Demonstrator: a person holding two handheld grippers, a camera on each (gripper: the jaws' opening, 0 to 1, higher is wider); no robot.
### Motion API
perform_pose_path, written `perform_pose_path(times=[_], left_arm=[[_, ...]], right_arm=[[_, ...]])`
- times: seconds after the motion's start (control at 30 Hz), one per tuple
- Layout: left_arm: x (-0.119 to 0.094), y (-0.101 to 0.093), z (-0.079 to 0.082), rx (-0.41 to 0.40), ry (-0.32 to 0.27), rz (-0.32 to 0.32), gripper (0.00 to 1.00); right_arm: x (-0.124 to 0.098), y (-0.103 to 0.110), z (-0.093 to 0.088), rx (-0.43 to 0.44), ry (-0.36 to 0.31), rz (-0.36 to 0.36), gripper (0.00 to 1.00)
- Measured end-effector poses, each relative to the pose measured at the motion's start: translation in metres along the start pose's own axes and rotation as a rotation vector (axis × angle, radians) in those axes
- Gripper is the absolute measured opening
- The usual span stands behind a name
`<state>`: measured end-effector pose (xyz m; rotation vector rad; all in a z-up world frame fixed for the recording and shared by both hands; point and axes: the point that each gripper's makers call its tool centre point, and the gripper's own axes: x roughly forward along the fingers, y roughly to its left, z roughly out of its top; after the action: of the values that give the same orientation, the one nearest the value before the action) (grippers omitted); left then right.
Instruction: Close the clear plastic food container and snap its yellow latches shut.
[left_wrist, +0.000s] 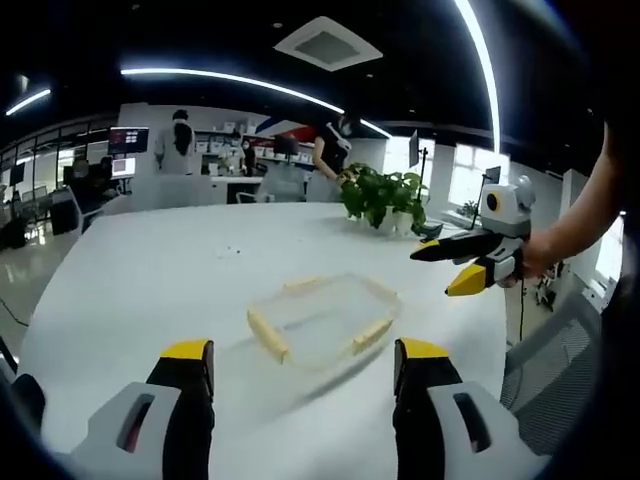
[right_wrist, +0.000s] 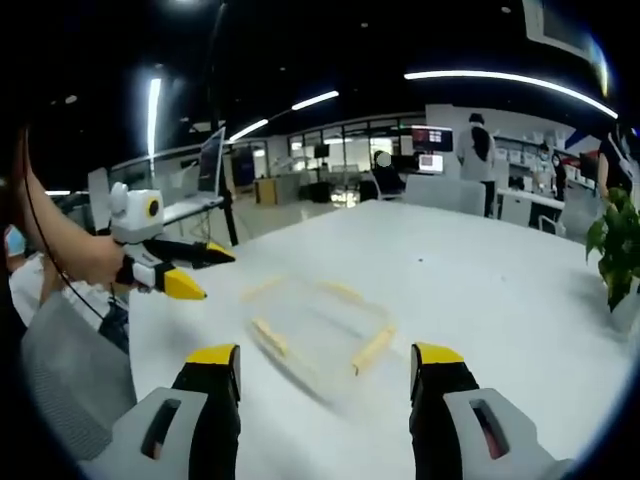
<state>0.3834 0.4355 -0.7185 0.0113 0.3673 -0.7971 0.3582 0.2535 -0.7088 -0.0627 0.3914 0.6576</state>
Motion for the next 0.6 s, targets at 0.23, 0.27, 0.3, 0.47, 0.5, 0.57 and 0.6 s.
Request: perform_pose_path(times=[0.23,0.27,0.3,0.47,0.5,0.57,0.6], left_arm=[[-0.016,-0.005,0.001,-0.008,-0.011,0.011,0.71],[-0.018,-0.004,-0.001,-0.011,-0.011,0.014,0.71],[-0.020,-0.003,-0.002,-0.016,-0.011,0.017,0.71],[-0.031,-0.001,-0.007,-0.038,-0.010,0.037,0.69],[-0.035,0.000,-0.010,-0.040,-0.009,0.043,0.69],[-0.040,0.002,-0.012,-0.052,-0.010,0.052,0.69],[-0.043,0.002,-0.013,-0.057,-0.010,0.054,0.69]], right_arm=[[-0.017,-0.002,0.002,0.016,-0.007,-0.022,0.68],[-0.020,-0.001,0.001,0.020,-0.008,-0.023,0.68],[-0.021,0.000,0.000,0.022,-0.007,-0.024,0.68],[-0.028,0.004,-0.005,0.035,-0.004,-0.027,0.68],[-0.030,0.005,-0.005,0.047,-0.005,-0.030,0.69],[-0.033,0.007,-0.004,0.053,-0.011,-0.031,0.69],[-0.034,0.007,-0.003,0.054,-0.014,-0.031,0.69]])
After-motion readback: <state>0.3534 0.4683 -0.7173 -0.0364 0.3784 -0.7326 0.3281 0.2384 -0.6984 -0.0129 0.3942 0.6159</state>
